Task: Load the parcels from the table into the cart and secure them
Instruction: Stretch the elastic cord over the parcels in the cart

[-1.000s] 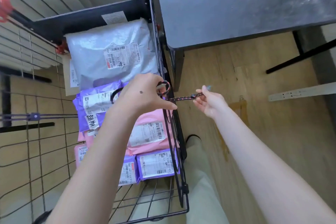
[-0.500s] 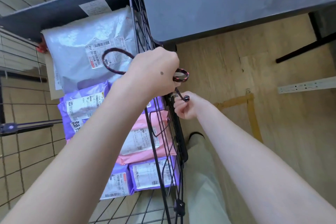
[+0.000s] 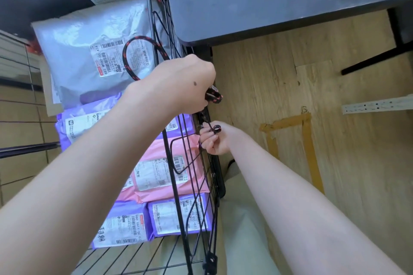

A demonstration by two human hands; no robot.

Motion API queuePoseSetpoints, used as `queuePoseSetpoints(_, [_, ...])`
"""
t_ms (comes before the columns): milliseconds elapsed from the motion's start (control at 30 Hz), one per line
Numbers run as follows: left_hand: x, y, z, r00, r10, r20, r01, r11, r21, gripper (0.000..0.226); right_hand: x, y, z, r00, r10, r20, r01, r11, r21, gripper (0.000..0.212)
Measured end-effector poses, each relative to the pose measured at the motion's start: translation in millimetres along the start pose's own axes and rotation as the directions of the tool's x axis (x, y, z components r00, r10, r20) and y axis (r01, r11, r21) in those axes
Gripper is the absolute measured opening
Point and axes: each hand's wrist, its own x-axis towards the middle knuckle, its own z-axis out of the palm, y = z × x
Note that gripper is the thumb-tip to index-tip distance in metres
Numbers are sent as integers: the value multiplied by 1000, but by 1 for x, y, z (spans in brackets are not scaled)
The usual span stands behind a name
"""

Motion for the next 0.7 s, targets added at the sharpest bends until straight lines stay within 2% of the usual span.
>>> queuePoseSetpoints(100, [-8,-4,-6,999,32,-42,-36,995,-94,41,-10,-1,4,1000,27,16,-25,995,-101,57])
queuePoseSetpoints(200, [-28,-13,-14,994,65,-93,-82,978,-191,30,-17,0,16,999,48,19,-44,982,-181,55])
queuePoseSetpoints(267, [-44,-23,-19,991,25,-134,-60,961,-269,28,-22,0,24,999,48,7,-45,976,-212,53])
queuePoseSetpoints(367, [-65,-41,-20,985,-78,-154,17,931,-365,22,-31,2,36,999,14,-45,-24,975,-222,36])
queuePoseSetpoints(467, [-77,-51,-16,978,-161,-129,83,880,-468,17,-33,3,44,985,-38,-165,-11,957,-289,49])
queuePoseSetpoints(600, [-90,-56,-13,962,-233,-142,111,809,-577,10,-36,5,59,953,-107,-282,-31,896,-444,47])
queuePoseSetpoints(700, [-100,-60,-12,957,-260,-132,111,743,-660,7,-49,4,66,926,-181,-333,-6,872,-489,42])
